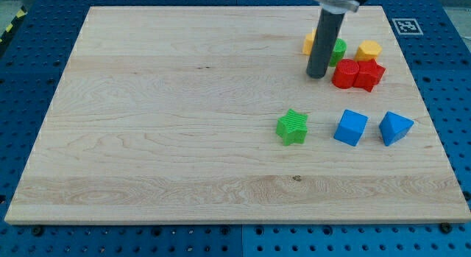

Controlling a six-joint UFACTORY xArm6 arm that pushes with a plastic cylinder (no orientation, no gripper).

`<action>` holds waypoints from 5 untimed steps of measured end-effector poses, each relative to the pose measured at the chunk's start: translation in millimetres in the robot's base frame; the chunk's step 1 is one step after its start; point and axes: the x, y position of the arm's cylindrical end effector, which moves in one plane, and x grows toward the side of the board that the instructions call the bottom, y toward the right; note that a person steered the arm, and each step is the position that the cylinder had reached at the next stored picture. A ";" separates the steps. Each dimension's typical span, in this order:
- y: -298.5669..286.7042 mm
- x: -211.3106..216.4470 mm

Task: Move the green star to the bottom side of the green circle

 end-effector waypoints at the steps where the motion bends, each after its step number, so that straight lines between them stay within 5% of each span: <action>1: -33.8 39.8; 3: -92.0 107.4; 5: -56.6 158.4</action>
